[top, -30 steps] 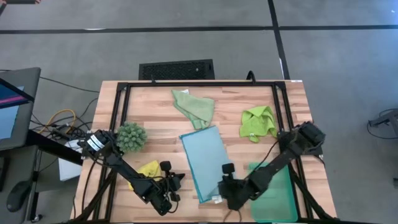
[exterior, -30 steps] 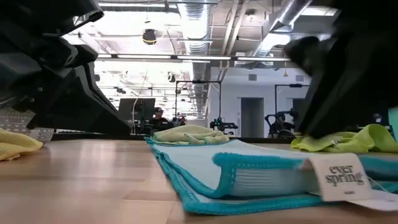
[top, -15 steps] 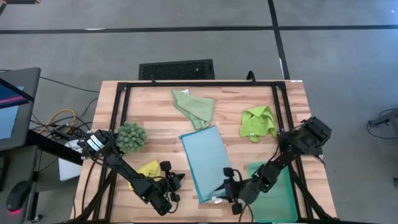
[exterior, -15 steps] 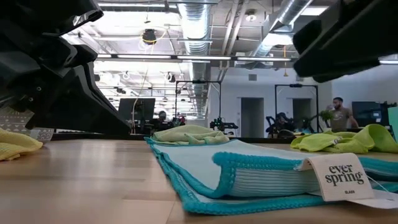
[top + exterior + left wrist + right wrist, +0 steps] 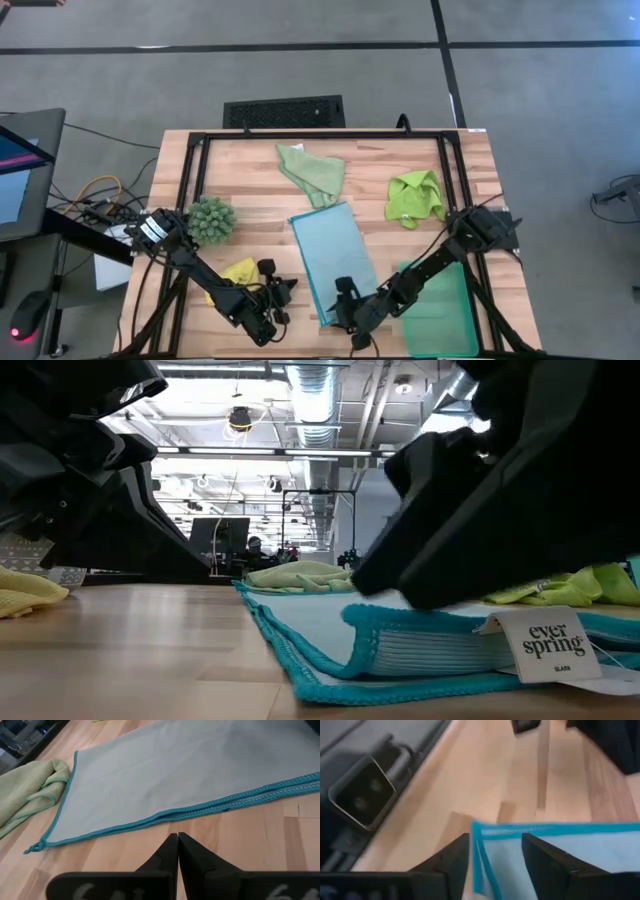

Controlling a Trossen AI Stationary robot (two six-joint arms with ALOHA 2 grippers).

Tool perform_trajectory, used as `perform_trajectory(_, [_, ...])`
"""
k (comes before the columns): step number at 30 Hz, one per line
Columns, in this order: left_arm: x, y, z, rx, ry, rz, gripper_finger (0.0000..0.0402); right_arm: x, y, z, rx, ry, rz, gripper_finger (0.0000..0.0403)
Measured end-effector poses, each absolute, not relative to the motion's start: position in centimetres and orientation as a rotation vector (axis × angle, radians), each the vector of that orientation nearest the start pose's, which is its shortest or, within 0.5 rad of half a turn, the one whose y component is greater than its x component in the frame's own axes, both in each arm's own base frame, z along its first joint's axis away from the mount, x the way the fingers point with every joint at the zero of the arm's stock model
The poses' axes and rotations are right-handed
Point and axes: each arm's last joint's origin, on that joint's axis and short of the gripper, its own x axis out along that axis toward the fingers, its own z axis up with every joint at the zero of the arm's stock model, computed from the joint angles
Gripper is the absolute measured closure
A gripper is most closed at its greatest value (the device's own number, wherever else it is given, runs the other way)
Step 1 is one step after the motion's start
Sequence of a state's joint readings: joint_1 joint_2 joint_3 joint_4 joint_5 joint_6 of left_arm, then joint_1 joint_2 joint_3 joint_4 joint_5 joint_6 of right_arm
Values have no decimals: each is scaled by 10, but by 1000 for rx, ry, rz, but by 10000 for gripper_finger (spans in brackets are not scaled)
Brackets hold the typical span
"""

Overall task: Fold microfiber towels
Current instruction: Fold the blue microfiber cloth

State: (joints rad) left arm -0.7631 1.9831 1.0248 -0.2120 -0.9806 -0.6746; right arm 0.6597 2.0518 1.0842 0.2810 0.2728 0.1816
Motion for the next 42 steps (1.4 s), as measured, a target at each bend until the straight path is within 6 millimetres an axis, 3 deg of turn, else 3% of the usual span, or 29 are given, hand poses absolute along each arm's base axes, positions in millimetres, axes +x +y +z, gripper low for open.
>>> perform_trajectory(9, [269, -223, 102, 253, 632, 414, 397, 325, 242, 109, -112, 667, 397, 336])
perform_trajectory(17, [269, -223, 102, 253, 632, 413, 397, 326, 240, 110, -150, 633, 323, 386])
perform_trajectory(21, [269, -223, 102, 253, 632, 413, 397, 322, 243, 125, -216, 544, 188, 396])
perform_trajectory(24, [269, -223, 102, 253, 632, 413, 397, 316, 249, 135, -230, 522, 211, 383])
perform_trajectory(29, [269, -223, 102, 253, 632, 413, 397, 306, 255, 148, -240, 524, 240, 314])
perform_trajectory(36, [269, -223, 102, 253, 631, 413, 397, 289, 261, 139, -337, 643, 298, 212])
perform_trajectory(42, [269, -223, 102, 253, 631, 413, 397, 292, 260, 113, -388, 712, 315, 190])
